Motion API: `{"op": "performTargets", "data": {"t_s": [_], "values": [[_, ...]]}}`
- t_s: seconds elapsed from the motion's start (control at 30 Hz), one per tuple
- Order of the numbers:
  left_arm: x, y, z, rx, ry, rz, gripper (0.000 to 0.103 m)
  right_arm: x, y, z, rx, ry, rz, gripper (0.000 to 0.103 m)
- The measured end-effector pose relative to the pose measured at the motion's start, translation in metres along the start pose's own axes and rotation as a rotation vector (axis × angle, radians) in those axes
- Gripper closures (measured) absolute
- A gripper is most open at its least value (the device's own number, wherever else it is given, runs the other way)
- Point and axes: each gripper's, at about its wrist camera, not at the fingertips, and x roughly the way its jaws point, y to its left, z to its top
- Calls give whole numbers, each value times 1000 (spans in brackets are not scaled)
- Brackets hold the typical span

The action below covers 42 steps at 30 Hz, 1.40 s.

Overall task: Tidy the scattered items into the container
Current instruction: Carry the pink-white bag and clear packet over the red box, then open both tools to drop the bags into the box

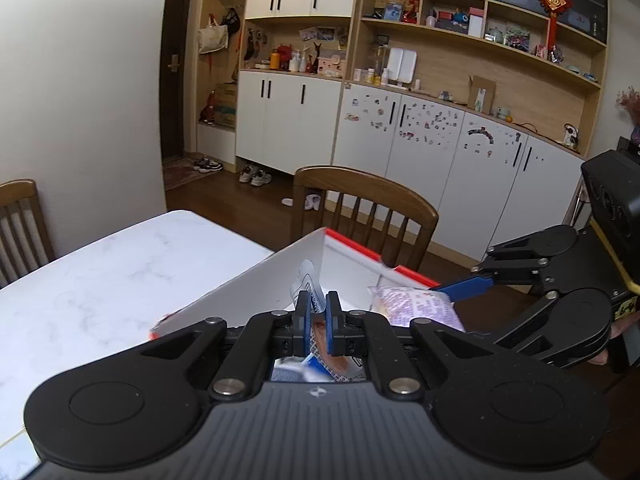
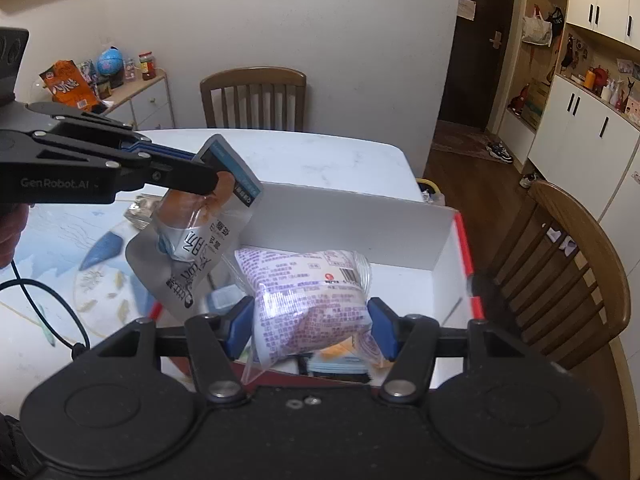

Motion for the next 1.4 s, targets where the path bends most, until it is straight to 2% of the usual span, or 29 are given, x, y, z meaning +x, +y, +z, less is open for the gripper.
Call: {"op": "performTargets", "data": {"t_s": [0.37, 0.57, 0.83, 1.2, 1.4], "values": [[45, -13, 2, -19, 42, -27, 98, 18, -36, 5, -31, 14, -31, 43], [68, -8, -5, -51, 80, -12, 98, 41, -47, 12, -64, 36, -31, 43], [93, 12, -13, -173, 87, -16, 97, 83, -55, 24, -97, 82, -28, 43], [105, 29, -30, -241, 121, 44, 97, 133, -59, 33, -118, 167, -23, 43], [104, 35, -38, -243, 143, 77, 97, 155, -63, 35, -103, 211, -14, 43]]}}
